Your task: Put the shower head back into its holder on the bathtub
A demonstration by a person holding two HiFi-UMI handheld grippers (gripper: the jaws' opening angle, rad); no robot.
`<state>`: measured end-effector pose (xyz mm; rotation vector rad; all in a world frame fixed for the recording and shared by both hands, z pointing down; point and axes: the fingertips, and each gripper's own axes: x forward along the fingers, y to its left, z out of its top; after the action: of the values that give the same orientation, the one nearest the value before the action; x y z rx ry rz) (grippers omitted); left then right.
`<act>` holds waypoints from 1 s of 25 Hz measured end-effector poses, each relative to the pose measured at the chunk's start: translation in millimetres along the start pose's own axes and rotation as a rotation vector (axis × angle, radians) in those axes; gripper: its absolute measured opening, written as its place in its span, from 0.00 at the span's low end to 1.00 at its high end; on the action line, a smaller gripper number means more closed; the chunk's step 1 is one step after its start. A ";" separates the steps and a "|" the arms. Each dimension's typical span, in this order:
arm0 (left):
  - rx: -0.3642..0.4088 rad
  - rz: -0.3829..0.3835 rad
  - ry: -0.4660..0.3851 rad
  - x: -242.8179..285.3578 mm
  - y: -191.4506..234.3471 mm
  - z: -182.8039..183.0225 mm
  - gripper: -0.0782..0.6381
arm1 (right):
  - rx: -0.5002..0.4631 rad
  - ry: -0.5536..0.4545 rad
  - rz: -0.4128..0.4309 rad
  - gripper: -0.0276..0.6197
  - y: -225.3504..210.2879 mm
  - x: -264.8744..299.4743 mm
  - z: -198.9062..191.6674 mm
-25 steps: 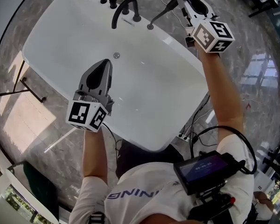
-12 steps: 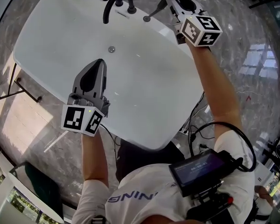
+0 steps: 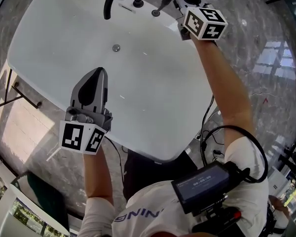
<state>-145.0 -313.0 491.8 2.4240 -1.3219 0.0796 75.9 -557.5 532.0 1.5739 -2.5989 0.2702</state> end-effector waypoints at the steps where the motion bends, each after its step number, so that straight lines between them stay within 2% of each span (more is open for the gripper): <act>1: -0.004 -0.002 0.003 1.5 1.1 -4.0 0.13 | 0.002 0.005 -0.003 0.23 -2.2 2.6 -7.6; 5: -0.008 -0.001 0.018 6.5 11.2 -16.6 0.13 | 0.018 0.019 -0.005 0.23 -3.5 22.6 -35.2; 15: -0.008 -0.034 0.051 24.9 4.5 -45.7 0.13 | 0.028 0.017 -0.026 0.23 -24.8 43.7 -72.0; 25: -0.037 -0.043 0.068 17.6 21.4 -77.1 0.13 | 0.049 0.047 -0.064 0.23 -31.1 64.3 -126.6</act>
<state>-142.8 -310.4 573.6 2.3955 -1.2302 0.1239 71.8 -602.5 670.3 1.6424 -2.5200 0.3645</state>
